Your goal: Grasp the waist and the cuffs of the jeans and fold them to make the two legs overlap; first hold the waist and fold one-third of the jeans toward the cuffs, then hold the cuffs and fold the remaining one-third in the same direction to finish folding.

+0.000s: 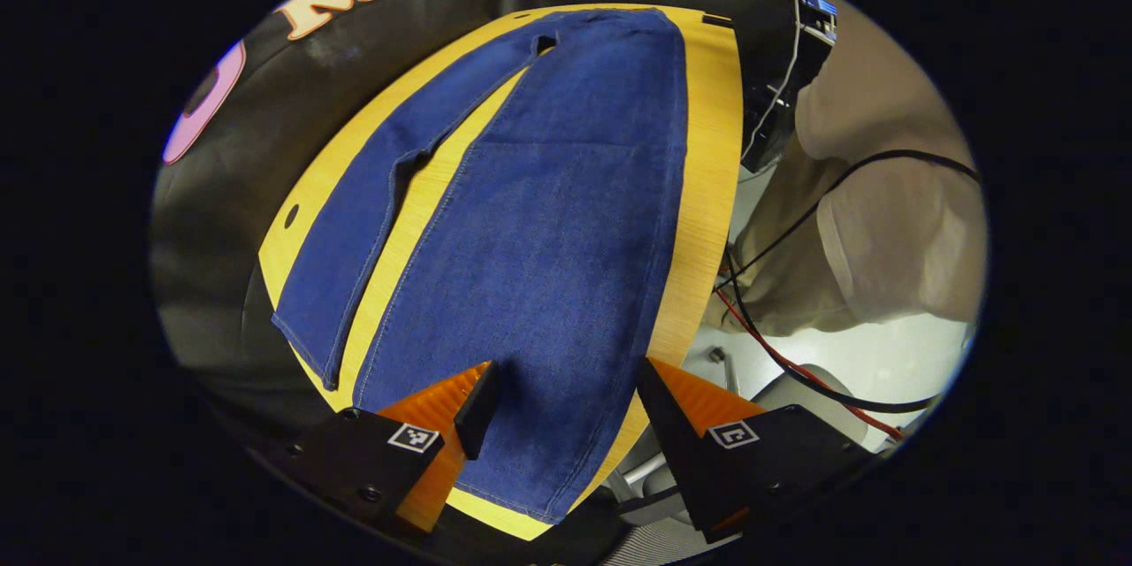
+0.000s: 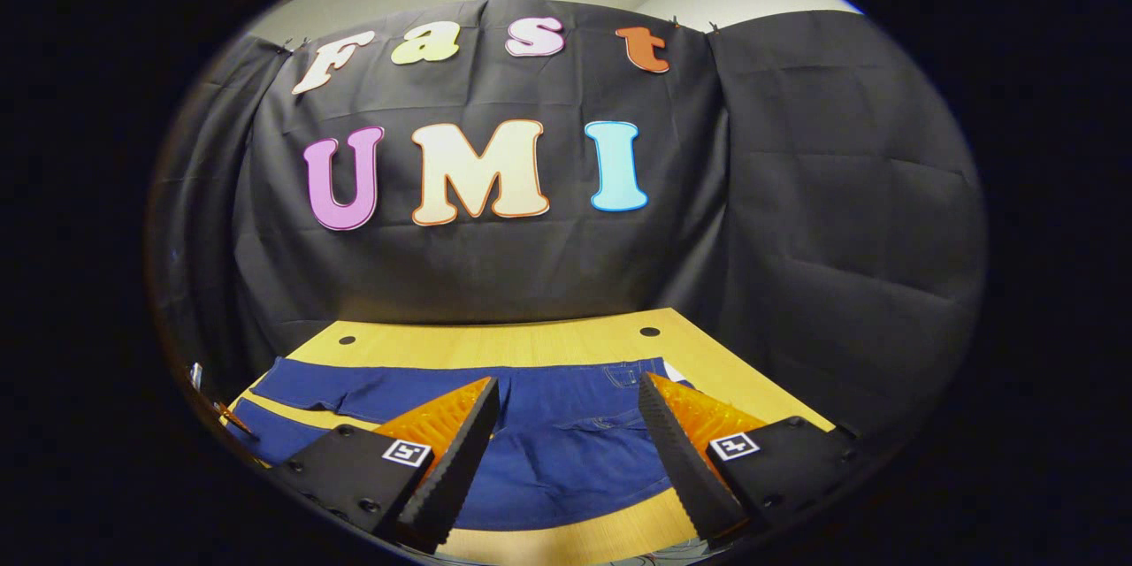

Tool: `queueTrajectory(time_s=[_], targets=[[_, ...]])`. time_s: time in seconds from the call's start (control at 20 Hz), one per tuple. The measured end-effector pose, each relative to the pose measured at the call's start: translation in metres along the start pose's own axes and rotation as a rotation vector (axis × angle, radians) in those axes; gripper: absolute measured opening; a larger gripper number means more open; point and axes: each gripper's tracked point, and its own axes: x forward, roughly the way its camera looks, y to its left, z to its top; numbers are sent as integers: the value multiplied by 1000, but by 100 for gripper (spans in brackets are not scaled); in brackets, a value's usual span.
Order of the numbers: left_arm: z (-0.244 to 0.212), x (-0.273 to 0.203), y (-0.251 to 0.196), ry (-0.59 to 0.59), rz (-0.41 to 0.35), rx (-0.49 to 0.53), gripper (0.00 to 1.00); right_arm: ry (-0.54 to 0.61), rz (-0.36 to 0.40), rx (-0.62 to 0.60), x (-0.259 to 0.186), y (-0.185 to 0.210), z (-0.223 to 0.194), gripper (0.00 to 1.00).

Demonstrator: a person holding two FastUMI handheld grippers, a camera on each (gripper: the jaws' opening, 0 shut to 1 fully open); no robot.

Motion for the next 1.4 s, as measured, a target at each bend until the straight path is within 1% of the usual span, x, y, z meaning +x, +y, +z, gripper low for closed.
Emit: queueTrajectory(time_s=[0.15,0.2,0.3,0.4,0.5,0.55,0.6,0.7,0.8,0.85,0.9,0.95,1.0,1.05,1.1,1.15,1.2,1.25,1.3,1.35,1.4], targets=[[3,6,-1,17,-30,-18,92,3,-10,-3,-1,-2,-2,98],[4,9,-3,22,-48,-32,95,8,-11,0,-1,-2,-3,98],[2,7,-2,30,-79,-45,89,14,-12,6,-2,-2,-5,98],[1,7,-6,42,-130,-63,89,15,-16,5,-3,-2,-5,98],[0,8,-7,57,-162,-87,85,17,-20,3,-3,-2,-7,98],[0,8,-7,60,-167,-78,84,16,-24,3,-3,-4,-8,98],[0,10,-7,56,-172,-61,86,17,-28,6,-3,-6,-9,98],[-2,10,-7,63,-181,-48,85,32,-39,15,-3,-10,-14,98],[-2,10,-8,85,-194,-45,83,52,-46,16,-3,-14,-21,98],[0,10,-8,89,-200,-37,78,63,-47,15,-3,-17,-24,98],[-1,10,-7,94,-202,-26,76,75,-46,12,-3,-18,-28,98],[-2,10,-4,97,-199,-24,71,89,-43,9,-3,-19,-32,98],[-3,9,1,96,-197,-28,66,98,-41,5,-3,-20,-35,94],[-6,10,4,100,-195,-33,52,109,-38,1,-3,-21,-39,94],[-5,13,7,93,-190,-29,48,118,-35,-3,-3,-22,-42,98],[-3,14,11,91,-187,-20,34,127,-31,-8,-3,-21,-46,94],[0,17,15,81,-172,-9,25,135,-28,-17,-2,-22,-48,98],[1,18,17,83,-170,-11,7,143,-24,-34,-1,-22,-51,98],[0,18,16,84,-174,-6,1,150,-16,-59,0,-22,-53,98],[0,18,15,90,-176,-1,0,157,0,-89,2,-21,-55,94],[-1,15,16,92,-182,6,0,171,24,-128,5,-20,-58,94]])
